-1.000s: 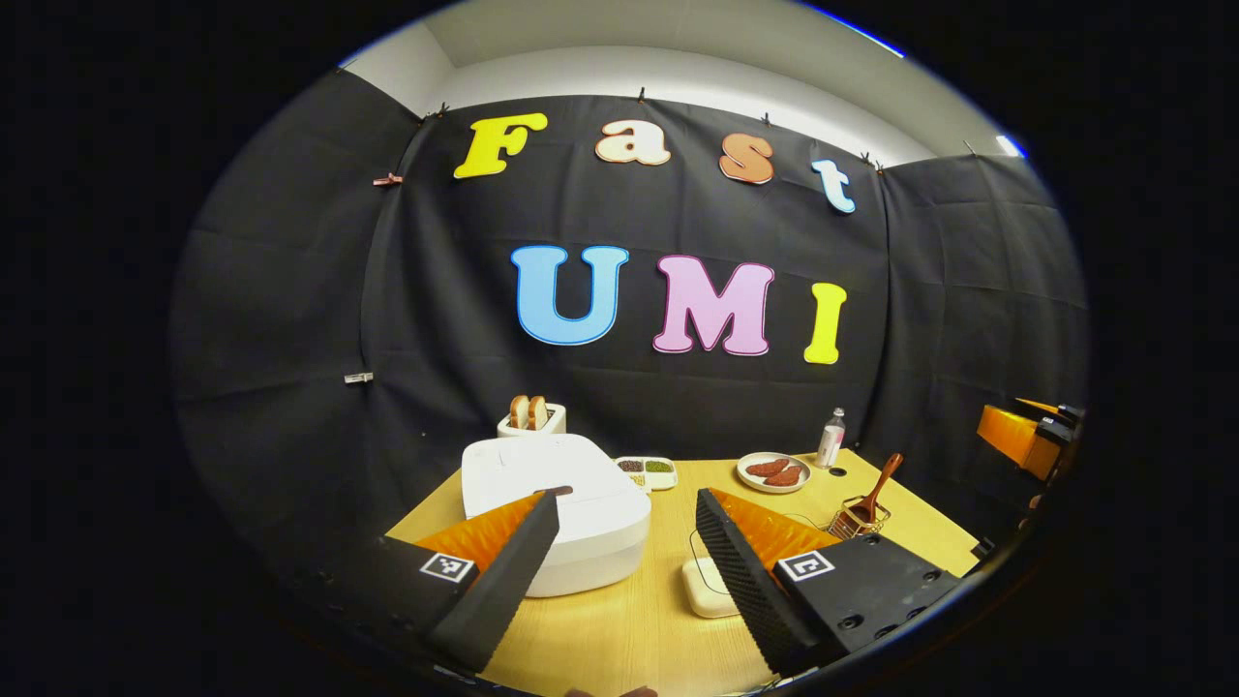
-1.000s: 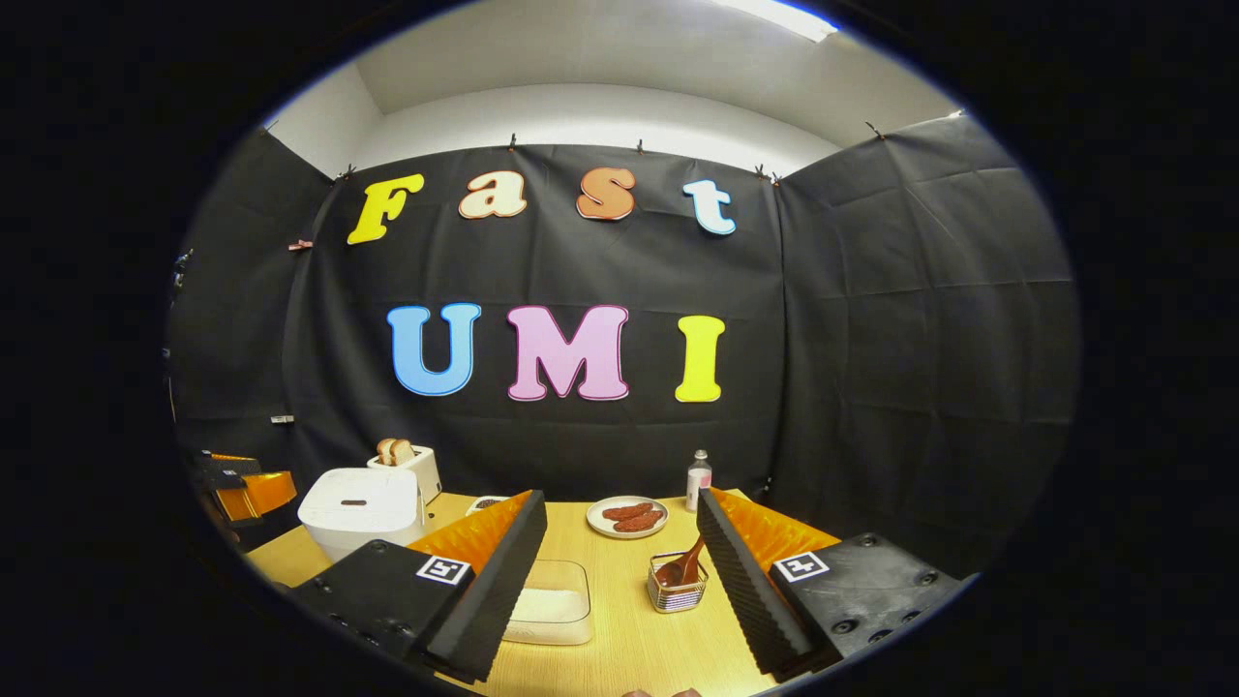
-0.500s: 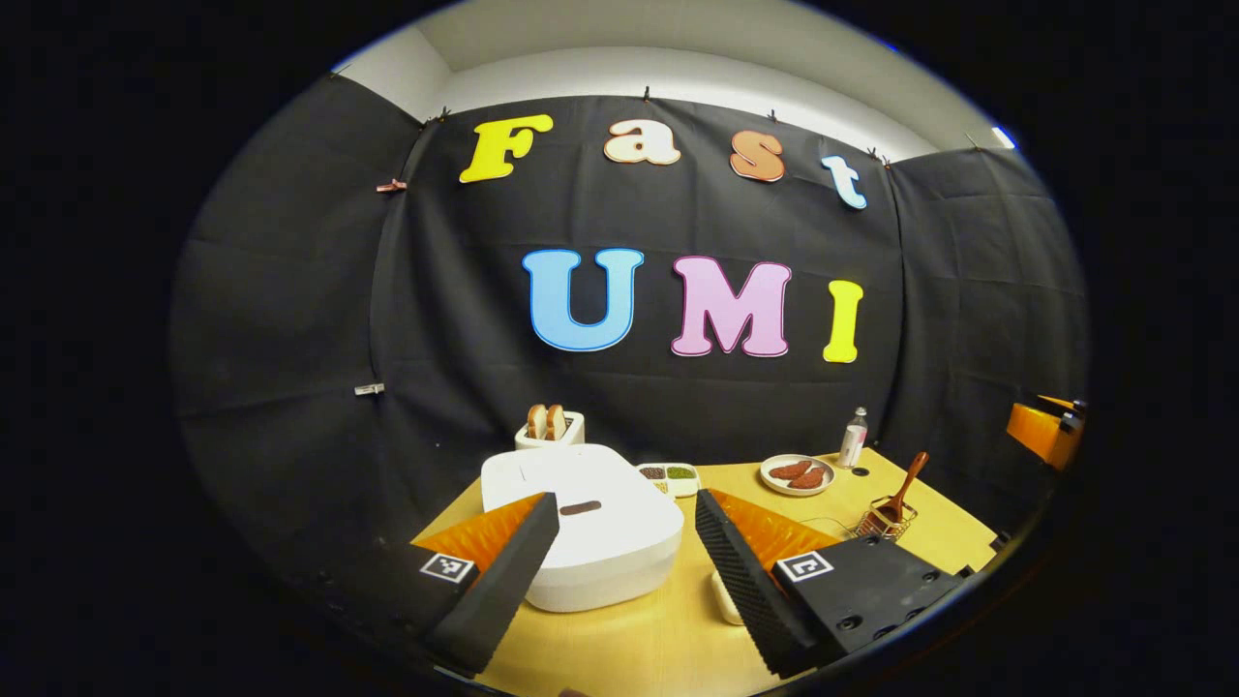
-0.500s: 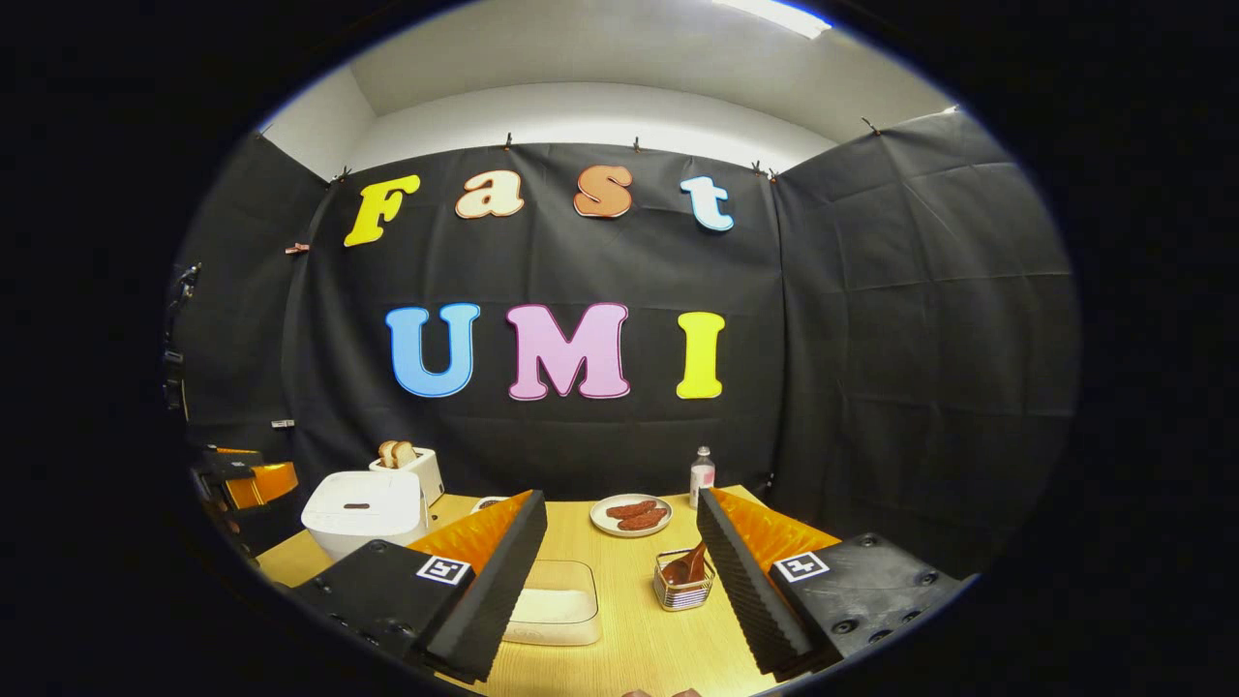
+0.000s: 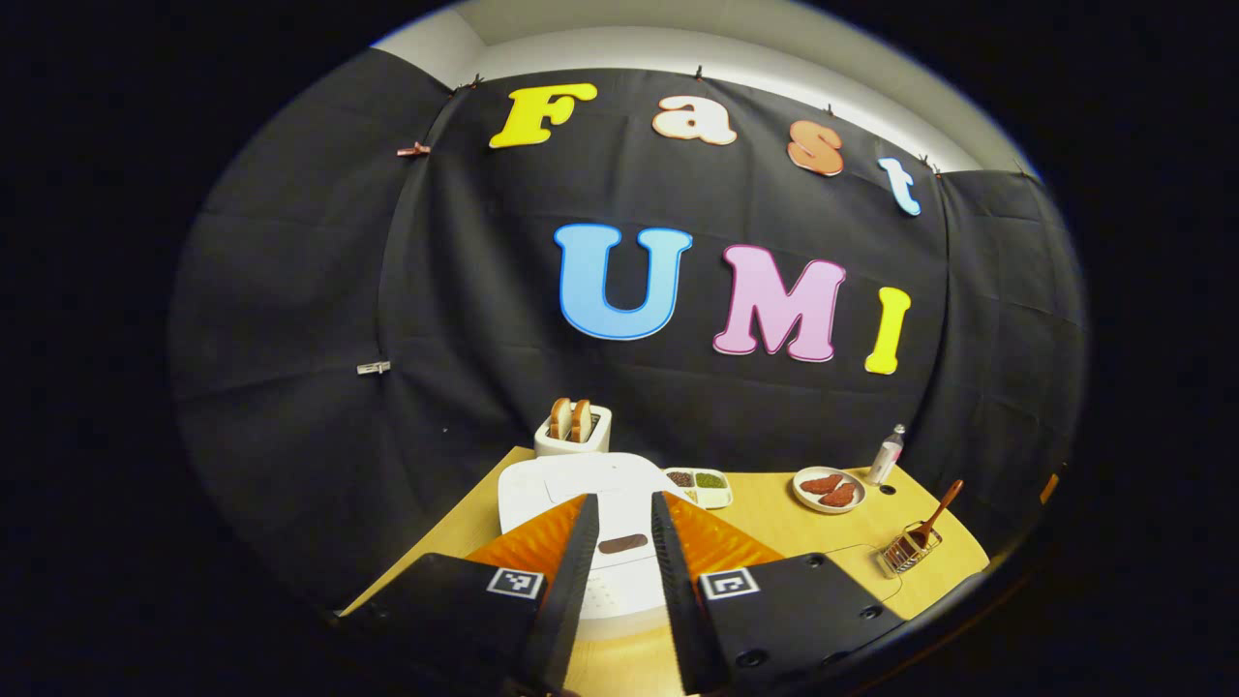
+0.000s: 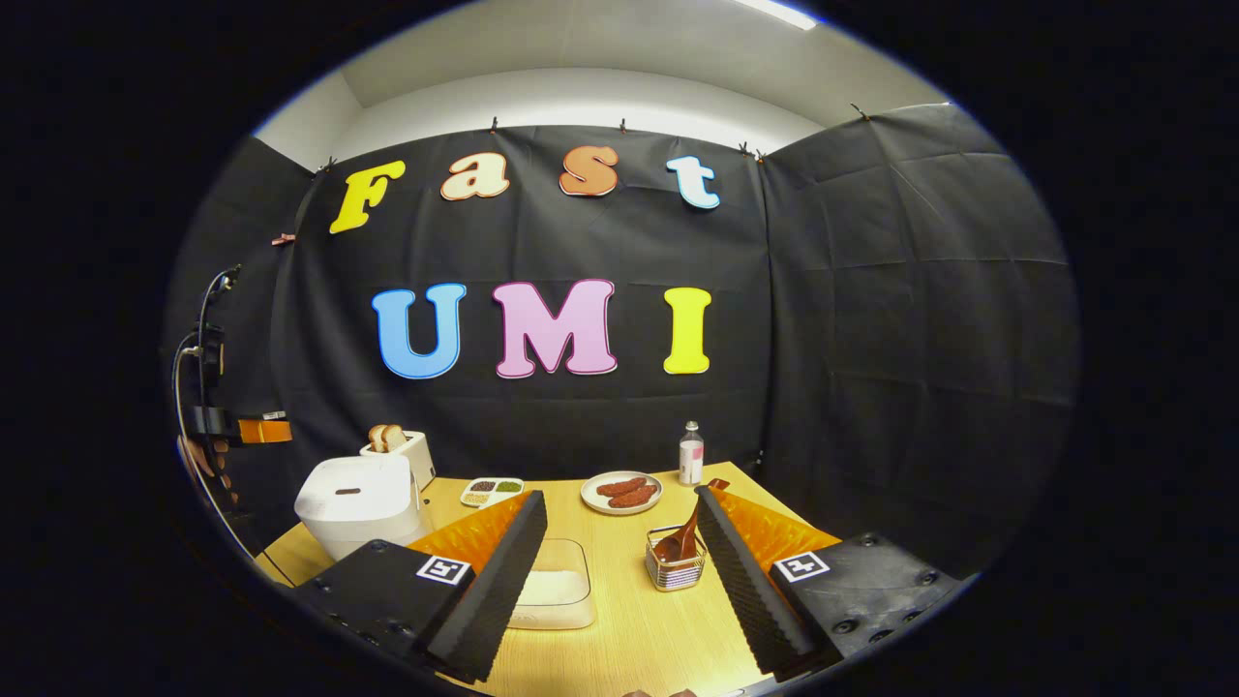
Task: Close the left gripper, press the button to open the rice cooker; take a wooden spoon from the chopstick holder with the right hand, scoop a spoonful of rice and pour it into the rice cooker, then put the wooden spoon back into the chopstick holder.
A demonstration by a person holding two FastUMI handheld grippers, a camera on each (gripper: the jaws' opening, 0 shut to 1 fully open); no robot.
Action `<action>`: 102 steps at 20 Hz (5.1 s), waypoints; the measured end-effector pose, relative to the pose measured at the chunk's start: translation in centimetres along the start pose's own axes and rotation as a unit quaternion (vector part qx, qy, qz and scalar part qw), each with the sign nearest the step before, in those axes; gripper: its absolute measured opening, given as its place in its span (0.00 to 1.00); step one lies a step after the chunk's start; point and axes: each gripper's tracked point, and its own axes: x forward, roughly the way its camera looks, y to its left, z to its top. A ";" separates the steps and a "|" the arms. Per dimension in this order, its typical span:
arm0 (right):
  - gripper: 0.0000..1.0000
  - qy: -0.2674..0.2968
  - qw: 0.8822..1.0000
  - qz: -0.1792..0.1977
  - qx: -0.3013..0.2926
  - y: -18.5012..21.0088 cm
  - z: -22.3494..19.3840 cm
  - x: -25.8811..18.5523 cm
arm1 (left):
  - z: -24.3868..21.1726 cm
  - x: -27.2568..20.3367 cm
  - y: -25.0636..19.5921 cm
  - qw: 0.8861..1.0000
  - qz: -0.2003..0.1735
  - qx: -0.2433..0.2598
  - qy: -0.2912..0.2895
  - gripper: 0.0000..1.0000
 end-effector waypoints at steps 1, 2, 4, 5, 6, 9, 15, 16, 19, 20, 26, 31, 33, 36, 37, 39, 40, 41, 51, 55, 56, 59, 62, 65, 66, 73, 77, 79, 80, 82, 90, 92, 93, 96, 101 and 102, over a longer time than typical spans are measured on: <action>0.98 0.001 1.000 -0.005 0.001 -0.2 0.2 0.0 | -0.3 0.9 0.2 1.000 0.003 0.003 0.007 0.30; 0.98 0.002 1.000 -0.009 0.002 -0.4 0.3 -0.1 | -0.6 1.8 0.4 1.000 0.003 0.005 0.015 0.22; 0.98 0.004 1.000 -0.016 0.000 -0.6 0.4 -0.1 | -1.2 3.5 0.2 1.000 -0.006 -0.006 0.026 0.09; 0.98 0.005 1.000 -0.020 -0.003 -0.7 0.5 -0.1 | -1.7 4.1 -0.4 0.999 -0.022 -0.012 0.036 0.08; 0.98 0.006 1.000 -0.023 -0.005 -0.8 0.7 -0.2 | -2.3 4.9 -1.1 0.998 -0.034 -0.015 0.045 0.08; 0.98 0.007 1.000 -0.029 -0.006 -0.6 0.9 -0.3 | -4.4 7.3 -1.4 0.996 -0.047 0.000 0.071 0.06; 0.98 0.014 0.999 -0.030 -0.006 0.0 0.8 -1.0 | -8.9 10.6 -1.9 0.990 -0.055 -0.037 0.125 0.06; 0.98 0.016 0.999 -0.030 -0.009 0.1 0.8 -1.2 | -9.6 10.9 -1.9 0.989 -0.053 -0.040 0.132 0.06; 0.98 0.020 0.999 -0.028 -0.011 0.0 0.5 -1.0 | -10.6 10.8 -2.0 0.989 -0.053 -0.035 0.131 0.06; 0.98 0.021 0.999 -0.027 -0.009 0.0 0.4 -0.8 | -10.7 10.8 -1.8 0.990 -0.050 -0.033 0.131 0.06; 0.98 0.021 1.000 -0.010 0.000 -0.1 0.4 1.6 | -11.0 10.8 -1.8 0.988 -0.042 -0.046 0.139 0.07; 0.98 0.027 1.000 0.015 0.003 -1.3 -0.3 4.3 | -4.8 8.8 -1.1 0.999 0.018 -0.022 0.036 0.07; 0.98 0.029 0.999 0.030 0.001 -1.9 -0.4 5.6 | -0.9 6.8 -1.3 0.999 0.042 0.005 -0.021 0.07; 0.98 0.033 0.998 0.050 0.000 -2.6 -0.7 8.0 | 1.0 3.8 -3.0 0.998 0.049 0.010 -0.038 0.08; 0.98 0.033 0.998 0.054 0.001 -3.0 -0.7 8.9 | 1.2 2.8 -3.8 0.998 0.048 0.003 -0.039 0.09; 0.98 0.036 0.998 0.060 0.007 -3.7 -0.9 10.6 | 1.5 0.3 -5.1 0.998 0.049 -0.014 -0.041 0.09; 0.98 0.038 0.997 0.061 0.009 -4.1 -0.9 11.3 | 1.4 -0.9 -5.7 0.998 0.052 -0.018 -0.044 0.10; 0.98 0.040 0.997 0.062 0.013 -4.5 -1.0 12.2 | 1.5 -2.3 -6.5 0.998 0.050 -0.016 -0.046 0.13; 0.99 0.133 0.989 0.065 0.029 -9.5 -7.6 18.7 | -1.3 -6.5 -12.8 0.998 0.066 -0.014 -0.014 0.97; 0.99 0.186 0.978 0.071 0.061 -10.6 -11.5 21.4 | -2.7 -7.0 -13.7 0.996 0.092 -0.015 0.004 0.96; 0.99 0.194 0.976 0.073 0.063 -10.8 -12.3 22.2 | -3.5 -7.1 -13.5 0.994 0.106 -0.013 0.015 0.96; 0.99 0.216 0.970 0.083 0.071 -11.0 -14.4 24.4 | -4.9 -8.4 -13.8 0.990 0.136 -0.026 0.037 0.96; 0.99 0.244 0.962 0.090 0.083 -11.0 -17.4 26.7 | -6.7 -9.8 -14.3 0.985 0.159 -0.038 0.055 0.97; 0.99 0.253 0.958 0.087 0.103 -11.3 -19.6 29.0 | -8.2 -11.1 -15.1 0.981 0.177 -0.003 0.075 0.97; 0.97 0.257 0.955 0.094 0.113 -10.9 -19.9 29.4 | -8.3 -11.4 -15.5 0.981 0.179 0.016 0.076 0.97; 0.47 0.271 0.948 0.108 0.128 -9.2 -20.6 31.3 | -11.7 -12.1 -20.0 0.979 0.161 -0.068 0.107 0.96; 0.25 0.282 0.945 0.109 0.125 -8.6 -20.3 30.4 | -13.1 -12.0 -20.6 0.979 0.150 -0.068 0.119 0.97; 0.21 0.281 0.946 0.117 0.117 -8.2 -19.7 29.9 | -13.0 -11.7 -20.5 0.980 0.146 -0.070 0.117 0.97; 0.21 0.274 0.948 0.115 0.115 -8.2 -19.1 29.8 | -12.9 -11.6 -20.5 0.980 0.142 -0.072 0.116 0.97; 0.19 0.260 0.951 0.120 0.114 -7.9 -17.3 29.7 | -12.5 -11.3 -20.2 0.982 0.133 -0.073 0.109 0.97; 0.18 0.193 0.968 0.132 0.095 -5.1 -8.3 27.5 | -12.0 -10.5 -16.4 0.988 0.106 -0.059 0.093 0.97; 0.18 0.182 0.967 0.145 0.101 -3.0 -6.3 26.0 | -12.0 -10.6 -14.9 0.990 0.099 -0.055 0.089 0.96; 0.18 0.178 0.967 0.151 0.104 -1.9 -5.6 25.4 | -12.1 -10.7 -14.3 0.990 0.095 -0.057 0.089 0.96; 0.18 0.168 0.966 0.167 0.101 1.8 -4.3 23.5 | -12.7 -11.0 -12.3 0.990 0.082 -0.067 0.094 0.96; 0.18 0.169 0.965 0.187 0.078 7.3 -5.3 21.6 | -13.5 -11.3 -9.6 0.990 0.066 -0.066 0.105 0.95; 0.18 0.172 0.964 0.186 0.077 8.1 -5.9 21.4 | -13.6 -11.4 -9.3 0.990 0.061 -0.066 0.107 0.95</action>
